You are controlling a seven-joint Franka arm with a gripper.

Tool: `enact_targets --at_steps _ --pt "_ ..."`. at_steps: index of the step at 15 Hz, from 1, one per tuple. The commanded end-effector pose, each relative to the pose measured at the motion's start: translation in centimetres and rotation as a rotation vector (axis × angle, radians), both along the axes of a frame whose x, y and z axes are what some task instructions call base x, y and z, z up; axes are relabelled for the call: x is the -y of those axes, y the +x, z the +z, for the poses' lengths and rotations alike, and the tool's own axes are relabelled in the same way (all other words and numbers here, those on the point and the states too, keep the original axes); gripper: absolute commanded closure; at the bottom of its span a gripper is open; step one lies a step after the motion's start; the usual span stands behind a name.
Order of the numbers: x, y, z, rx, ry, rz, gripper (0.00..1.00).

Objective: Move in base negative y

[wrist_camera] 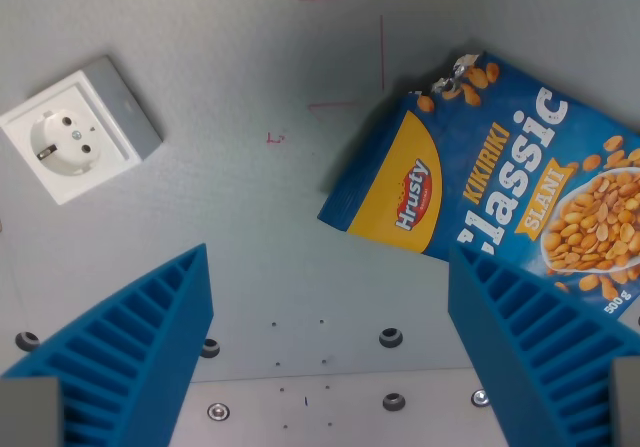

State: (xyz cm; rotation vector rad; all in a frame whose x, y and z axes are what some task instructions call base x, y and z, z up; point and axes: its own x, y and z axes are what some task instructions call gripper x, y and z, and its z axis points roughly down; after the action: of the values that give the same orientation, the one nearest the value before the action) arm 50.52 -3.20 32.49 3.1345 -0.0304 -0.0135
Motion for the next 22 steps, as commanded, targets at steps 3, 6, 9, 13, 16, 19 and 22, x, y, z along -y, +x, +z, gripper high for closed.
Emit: enact_targets --at_steps 3,6,9,13,16,19,22 --pt "1.5 0.0 0.2 0.004 0.000 0.000 0.00" --pt "3.0 0.1 0.2 0.004 0.000 0.000 0.00" --pt "4.5 0.1 0.1 0.004 0.000 0.000 0.00" --pt "6.5 0.2 0.1 0.004 0.000 0.000 0.00" --pt "8.0 0.3 0.1 0.004 0.000 0.000 0.00" --pt "9.5 0.3 0.1 0.004 0.000 0.000 0.00" --pt "11.0 0.4 0.0 0.004 0.000 0.000 0.00"
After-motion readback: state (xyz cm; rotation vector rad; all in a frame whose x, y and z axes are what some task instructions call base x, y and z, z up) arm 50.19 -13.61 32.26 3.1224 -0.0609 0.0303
